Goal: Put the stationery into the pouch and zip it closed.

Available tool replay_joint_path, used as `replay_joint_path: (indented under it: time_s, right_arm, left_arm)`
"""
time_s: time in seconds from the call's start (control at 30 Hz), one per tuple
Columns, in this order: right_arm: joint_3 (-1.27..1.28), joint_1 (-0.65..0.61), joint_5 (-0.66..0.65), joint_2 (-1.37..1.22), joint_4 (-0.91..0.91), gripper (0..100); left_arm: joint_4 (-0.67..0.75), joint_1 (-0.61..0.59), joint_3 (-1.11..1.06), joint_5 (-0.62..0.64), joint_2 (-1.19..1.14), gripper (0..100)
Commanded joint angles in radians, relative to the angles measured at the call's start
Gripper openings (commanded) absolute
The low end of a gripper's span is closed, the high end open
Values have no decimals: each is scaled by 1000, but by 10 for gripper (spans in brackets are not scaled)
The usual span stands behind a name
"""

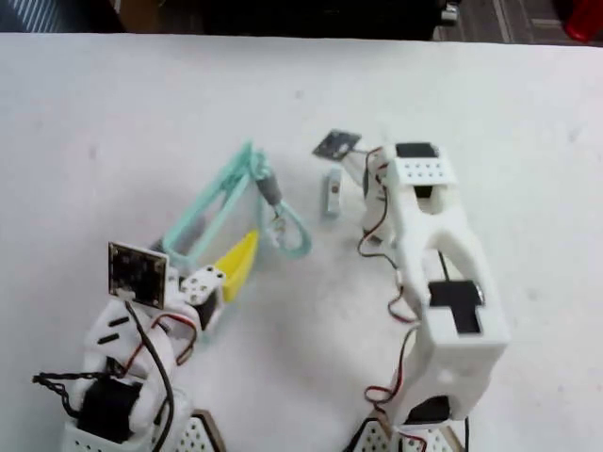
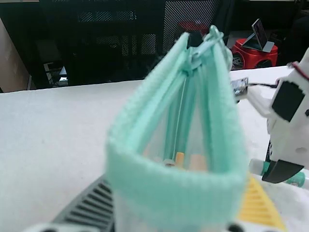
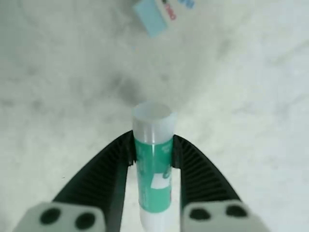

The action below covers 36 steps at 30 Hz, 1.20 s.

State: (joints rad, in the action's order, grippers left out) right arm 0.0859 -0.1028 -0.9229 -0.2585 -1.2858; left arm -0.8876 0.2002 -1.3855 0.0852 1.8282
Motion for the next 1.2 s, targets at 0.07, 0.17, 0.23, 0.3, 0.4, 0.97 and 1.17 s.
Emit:
replay_joint_path:
  time_s: [0.07, 0.17, 0.23, 0.3, 0.4, 0.97, 1.17]
  right_arm:
    - [-21, -1, 112, 325, -10, 40]
    - [-21, -35, 226, 515, 30, 40]
    - [-21, -76, 293, 634, 61, 40]
    - [-21, -143, 359, 745, 87, 40]
    - [-21, -305, 437, 881, 154, 40]
    - [40, -792, 941, 1119, 364, 40]
    - [221, -819, 942, 1119, 510, 40]
  left_arm:
    - [21, 4, 11, 11, -5, 274]
    - [14, 18, 11, 6, -5, 275]
    - [-14, 47, 25, 6, -5, 276]
    - [-60, 74, 54, 6, -5, 276]
    - [-94, 94, 77, 6, -5, 276]
    - [-89, 91, 77, 5, -5, 275]
    - [-75, 87, 75, 5, -5, 274]
